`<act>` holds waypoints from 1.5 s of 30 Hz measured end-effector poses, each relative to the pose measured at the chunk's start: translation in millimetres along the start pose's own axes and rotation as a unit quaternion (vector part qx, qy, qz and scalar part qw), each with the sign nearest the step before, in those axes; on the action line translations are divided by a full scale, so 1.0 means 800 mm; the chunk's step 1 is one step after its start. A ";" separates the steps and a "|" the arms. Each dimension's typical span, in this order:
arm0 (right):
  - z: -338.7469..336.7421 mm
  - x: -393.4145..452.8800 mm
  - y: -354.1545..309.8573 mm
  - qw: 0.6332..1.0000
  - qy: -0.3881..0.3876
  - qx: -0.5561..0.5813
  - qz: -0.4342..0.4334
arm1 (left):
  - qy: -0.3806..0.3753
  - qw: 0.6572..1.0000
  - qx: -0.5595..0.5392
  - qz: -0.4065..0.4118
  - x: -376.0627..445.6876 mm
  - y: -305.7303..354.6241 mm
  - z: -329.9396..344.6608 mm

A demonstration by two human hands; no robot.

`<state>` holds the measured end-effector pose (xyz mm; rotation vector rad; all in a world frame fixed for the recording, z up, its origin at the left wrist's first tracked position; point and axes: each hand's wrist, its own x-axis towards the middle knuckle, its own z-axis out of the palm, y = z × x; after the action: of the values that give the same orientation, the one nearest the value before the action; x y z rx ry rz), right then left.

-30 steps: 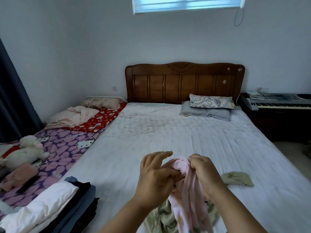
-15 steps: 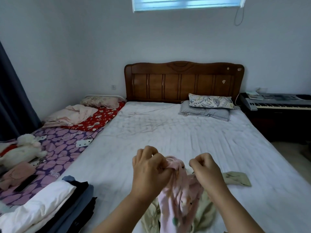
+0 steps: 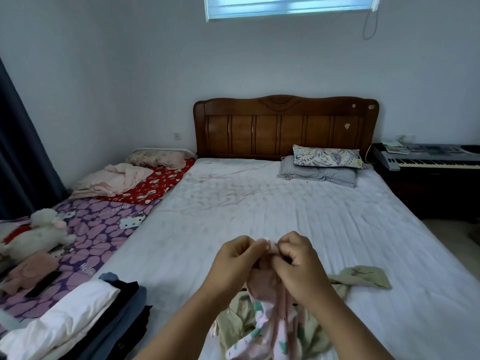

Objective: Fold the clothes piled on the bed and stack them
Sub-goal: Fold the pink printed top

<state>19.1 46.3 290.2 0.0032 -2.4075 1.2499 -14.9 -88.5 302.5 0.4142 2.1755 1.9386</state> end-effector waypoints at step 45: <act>-0.017 -0.005 -0.005 0.997 -0.019 -0.065 -0.042 | 0.001 0.996 -0.048 0.079 -0.014 0.001 -0.010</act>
<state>28.7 53.6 298.6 0.0897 -2.4903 1.0630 -6.9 -99.6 303.8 0.5838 2.0970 2.1154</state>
